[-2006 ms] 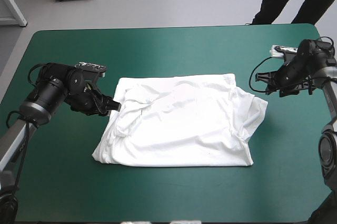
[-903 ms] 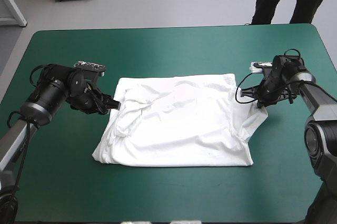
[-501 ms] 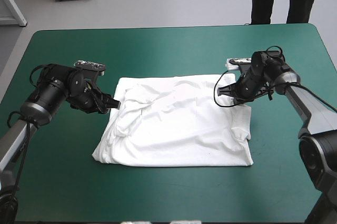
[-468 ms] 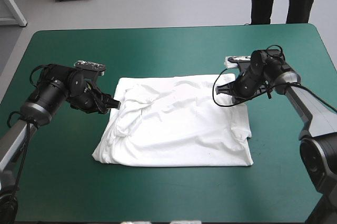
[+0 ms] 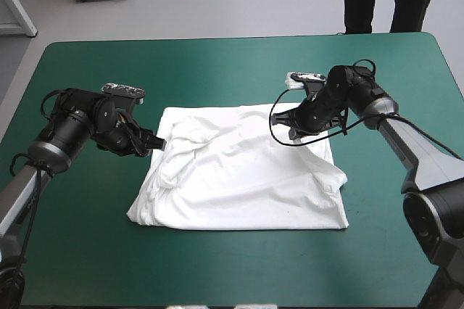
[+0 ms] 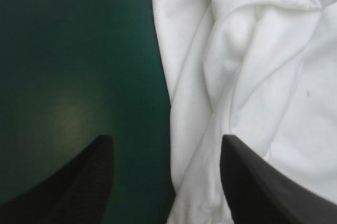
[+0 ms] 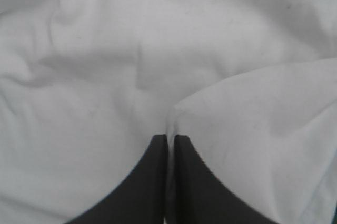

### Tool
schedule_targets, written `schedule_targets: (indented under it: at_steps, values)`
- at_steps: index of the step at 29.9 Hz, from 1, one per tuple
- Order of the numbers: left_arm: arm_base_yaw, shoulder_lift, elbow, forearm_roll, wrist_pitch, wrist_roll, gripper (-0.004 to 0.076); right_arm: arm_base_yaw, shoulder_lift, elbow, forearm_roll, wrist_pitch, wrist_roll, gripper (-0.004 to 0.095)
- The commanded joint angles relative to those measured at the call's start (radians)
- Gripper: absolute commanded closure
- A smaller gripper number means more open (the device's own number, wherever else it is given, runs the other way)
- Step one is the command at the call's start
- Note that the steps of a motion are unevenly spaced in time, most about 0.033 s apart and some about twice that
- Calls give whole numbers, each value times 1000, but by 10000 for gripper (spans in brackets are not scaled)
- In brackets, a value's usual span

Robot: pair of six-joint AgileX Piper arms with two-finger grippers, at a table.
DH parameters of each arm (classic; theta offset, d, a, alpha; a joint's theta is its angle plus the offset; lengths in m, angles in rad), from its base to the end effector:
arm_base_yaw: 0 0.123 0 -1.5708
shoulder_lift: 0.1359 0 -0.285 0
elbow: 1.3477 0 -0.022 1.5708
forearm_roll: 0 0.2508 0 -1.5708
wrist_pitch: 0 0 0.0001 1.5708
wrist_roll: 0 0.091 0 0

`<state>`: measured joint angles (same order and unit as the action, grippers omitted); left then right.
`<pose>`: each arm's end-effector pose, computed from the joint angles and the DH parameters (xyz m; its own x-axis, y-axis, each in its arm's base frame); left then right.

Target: Fold the cloth

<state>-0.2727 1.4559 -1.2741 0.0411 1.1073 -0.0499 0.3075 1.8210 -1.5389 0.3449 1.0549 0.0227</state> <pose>0.2806 -0.0750 0.3213 -0.9058 0.2206 -0.3618 0.2279 0.9734 0.0229 0.3609 0.1427 0.2782 -0.9543 -0.1057 -0.2794 -0.2008 0.9194 0.3381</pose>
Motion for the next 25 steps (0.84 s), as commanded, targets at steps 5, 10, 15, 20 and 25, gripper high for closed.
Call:
schedule_targets:
  at_steps: [5, 10, 15, 20, 25]
  values:
    - [2, -38, -25, 3, -43, -10, 291, 51, 41, -28, 104, -66, -72, 924]
    - [2, -38, -25, 3, -43, -10, 291, 81, 91, -30, 125, -95, -76, 925]
    - [2, -38, -25, 3, -43, -10, 291, 84, 111, -30, 126, -104, -76, 884]
    - [2, -38, -25, 3, -43, -10, 291, 84, 111, -51, 128, -42, -76, 579]
    - [2, -38, -25, 15, -43, -10, 291, 84, 88, -137, 115, 29, -79, 445]
